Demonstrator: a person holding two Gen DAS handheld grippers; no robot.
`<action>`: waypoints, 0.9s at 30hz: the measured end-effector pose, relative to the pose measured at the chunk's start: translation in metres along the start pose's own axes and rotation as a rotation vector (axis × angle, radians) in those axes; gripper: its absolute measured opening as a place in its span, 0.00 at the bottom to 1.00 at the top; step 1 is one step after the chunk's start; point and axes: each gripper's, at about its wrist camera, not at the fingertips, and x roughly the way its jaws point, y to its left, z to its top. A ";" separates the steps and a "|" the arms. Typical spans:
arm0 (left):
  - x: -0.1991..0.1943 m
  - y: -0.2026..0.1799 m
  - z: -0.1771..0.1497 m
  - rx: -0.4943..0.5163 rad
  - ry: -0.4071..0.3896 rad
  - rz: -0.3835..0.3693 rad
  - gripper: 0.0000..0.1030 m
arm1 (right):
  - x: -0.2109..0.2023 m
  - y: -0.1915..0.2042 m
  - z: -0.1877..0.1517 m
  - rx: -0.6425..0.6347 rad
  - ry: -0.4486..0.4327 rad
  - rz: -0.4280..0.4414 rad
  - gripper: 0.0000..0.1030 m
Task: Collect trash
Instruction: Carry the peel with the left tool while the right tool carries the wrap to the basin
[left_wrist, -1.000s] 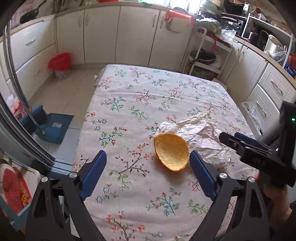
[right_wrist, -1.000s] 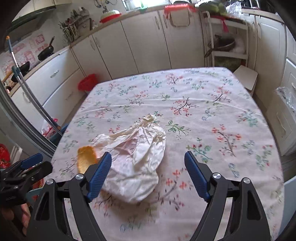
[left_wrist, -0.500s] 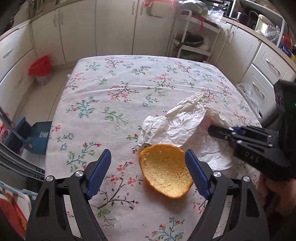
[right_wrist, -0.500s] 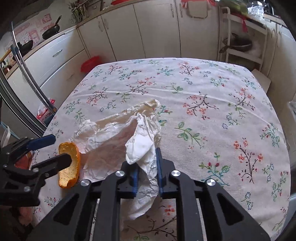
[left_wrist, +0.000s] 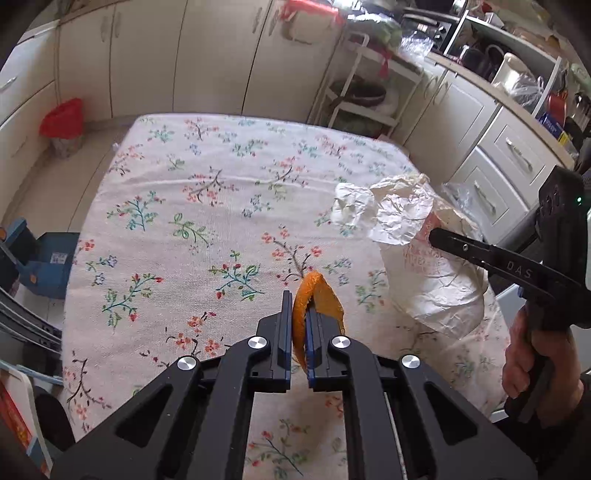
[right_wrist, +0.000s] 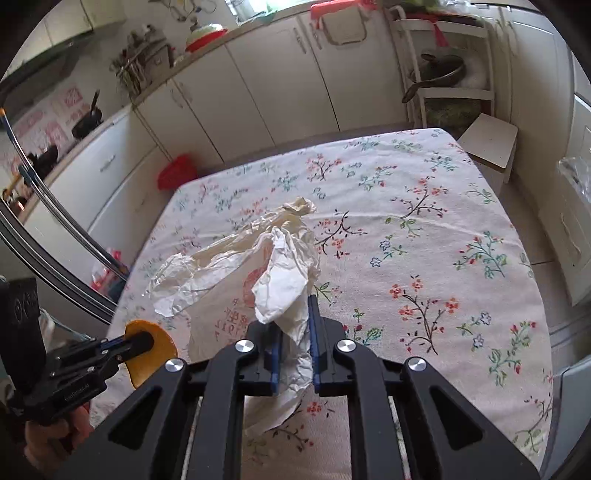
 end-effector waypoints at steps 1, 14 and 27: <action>-0.007 -0.001 -0.001 0.000 -0.014 0.000 0.05 | -0.006 0.001 -0.001 0.006 -0.011 0.006 0.13; -0.128 -0.015 -0.063 0.001 -0.221 0.125 0.05 | -0.110 0.008 -0.060 -0.053 -0.156 0.007 0.13; -0.170 -0.017 -0.129 -0.066 -0.236 0.107 0.05 | -0.144 0.036 -0.211 -0.162 0.001 0.020 0.13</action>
